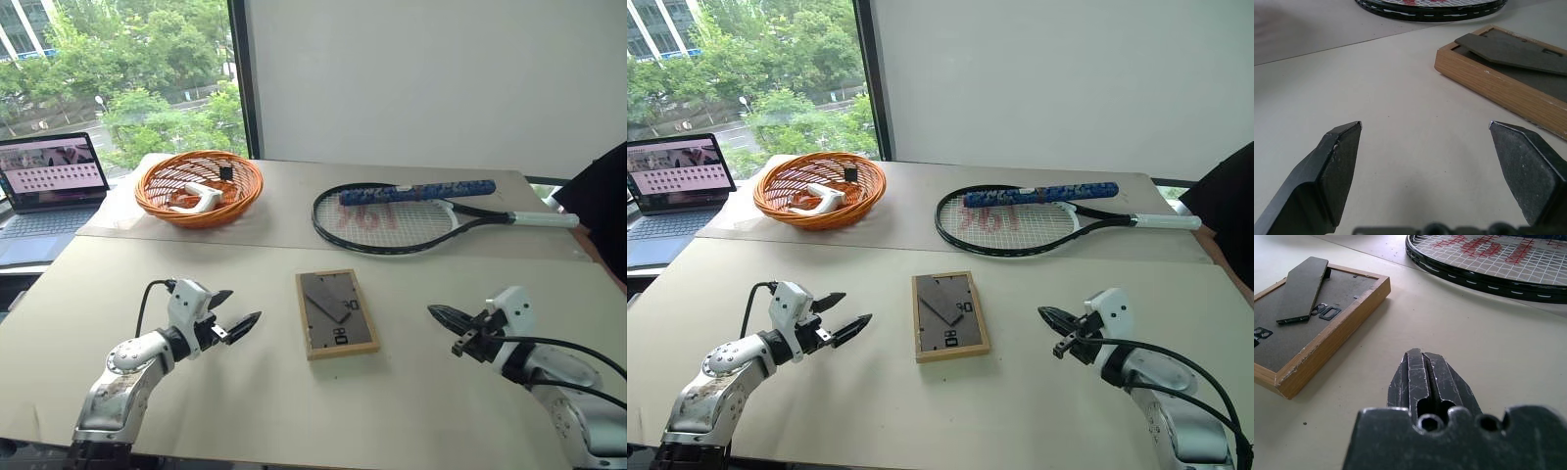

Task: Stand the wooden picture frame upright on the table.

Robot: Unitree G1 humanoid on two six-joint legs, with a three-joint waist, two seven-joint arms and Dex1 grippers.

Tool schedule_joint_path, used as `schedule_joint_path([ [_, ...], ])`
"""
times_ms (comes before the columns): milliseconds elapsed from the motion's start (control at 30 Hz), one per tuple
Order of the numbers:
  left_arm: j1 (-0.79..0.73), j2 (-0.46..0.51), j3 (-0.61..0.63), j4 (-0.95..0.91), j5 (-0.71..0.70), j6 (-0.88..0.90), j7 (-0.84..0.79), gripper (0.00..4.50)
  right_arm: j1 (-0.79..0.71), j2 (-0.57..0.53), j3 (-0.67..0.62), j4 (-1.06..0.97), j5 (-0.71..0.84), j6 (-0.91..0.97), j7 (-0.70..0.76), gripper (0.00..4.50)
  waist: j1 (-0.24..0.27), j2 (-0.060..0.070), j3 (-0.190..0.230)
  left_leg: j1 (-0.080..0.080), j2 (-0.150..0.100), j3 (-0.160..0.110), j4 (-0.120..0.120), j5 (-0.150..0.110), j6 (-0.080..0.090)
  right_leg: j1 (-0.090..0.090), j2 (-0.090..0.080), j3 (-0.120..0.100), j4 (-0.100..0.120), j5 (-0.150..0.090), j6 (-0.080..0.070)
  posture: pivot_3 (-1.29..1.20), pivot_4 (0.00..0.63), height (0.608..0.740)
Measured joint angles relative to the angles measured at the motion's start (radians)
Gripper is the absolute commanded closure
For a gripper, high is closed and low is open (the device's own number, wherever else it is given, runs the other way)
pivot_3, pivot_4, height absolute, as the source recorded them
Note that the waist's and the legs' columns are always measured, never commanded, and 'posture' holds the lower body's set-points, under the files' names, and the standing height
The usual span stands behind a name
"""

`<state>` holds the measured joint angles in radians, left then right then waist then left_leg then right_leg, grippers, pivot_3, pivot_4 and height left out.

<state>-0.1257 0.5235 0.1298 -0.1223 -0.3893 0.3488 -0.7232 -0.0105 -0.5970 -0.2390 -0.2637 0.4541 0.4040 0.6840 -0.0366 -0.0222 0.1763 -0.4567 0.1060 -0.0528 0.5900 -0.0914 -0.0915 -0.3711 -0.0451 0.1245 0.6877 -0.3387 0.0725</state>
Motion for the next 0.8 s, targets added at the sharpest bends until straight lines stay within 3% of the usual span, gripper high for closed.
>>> schedule_joint_path([
  [67, 0.0, 0.001, 0.0, 0.0, -0.001, 0.001, -0.001, 0.0, 0.0, 0.0, 0.0, 0.0, 0.0, 0.0, 0.0, 4.45, 0.0, 0.0, 0.0, 0.0, 0.0, 0.0, 0.0, 0.0, 0.0, 0.0, 0.0, 0.0, 0.0, 0.0, 0.0, 0.0, 0.15, 0.697],
  [167, -0.13, 0.085, -0.009, 0.023, -0.081, 0.166, -0.08, 0.0, -0.096, -0.113, 0.058, 0.012, -0.009, 0.047, 0.078, 4.45, -0.001, 0.001, 0.002, -0.001, 0.0, 0.0, 0.001, 0.001, 0.0, -0.001, 0.0, 0.0, 0.0, 0.001, 0.001, 0.0, 0.15, 0.697],
  [267, -0.249, 0.103, -0.05, 0.019, -0.078, 0.241, -0.081, 0.71, -0.233, -0.146, 0.124, 0.063, -0.057, 0.05, 0.109, 4.5, -0.002, 0.001, 0.001, 0.0, 0.0, 0.0, 0.001, 0.001, 0.0, 0.001, 0.0, 0.0, -0.002, 0.001, 0.002, 0.0, 0.15, 0.697],
  [467, -0.298, 0.026, -0.244, 0.099, 0.037, 0.316, -0.023, 3.02, -0.368, -0.085, 0.325, 0.276, -0.184, 0.044, 0.148, 4.5, 0.0, 0.0, 0.001, -0.005, 0.0, 0.0, -0.002, -0.002, 0.003, 0.0, 0.0, -0.001, -0.006, 0.003, -0.005, 0.0, 0.15, 0.697],
  [600, -0.324, 0.015, -0.291, 0.095, 0.088, 0.314, 0.004, 4.44, -0.396, -0.061, 0.382, 0.314, -0.224, 0.029, 0.171, 4.5, 0.011, 0.001, 0.001, -0.004, 0.0, 0.0, -0.001, -0.002, 0.003, 0.001, 0.0, -0.001, -0.006, 0.003, -0.005, 0.0, 0.15, 0.697],
  [800, -0.281, -0.014, -0.296, 0.019, 0.083, 0.358, 0.018, 4.44, -0.298, -0.04, 0.392, 0.168, -0.169, 0.075, 0.237, 4.5, 0.023, 0.001, 0.001, -0.004, -0.001, 0.0, 0.0, -0.002, 0.002, 0.002, 0.0, -0.001, -0.006, 0.003, -0.005, 0.0, 0.15, 0.697],
])
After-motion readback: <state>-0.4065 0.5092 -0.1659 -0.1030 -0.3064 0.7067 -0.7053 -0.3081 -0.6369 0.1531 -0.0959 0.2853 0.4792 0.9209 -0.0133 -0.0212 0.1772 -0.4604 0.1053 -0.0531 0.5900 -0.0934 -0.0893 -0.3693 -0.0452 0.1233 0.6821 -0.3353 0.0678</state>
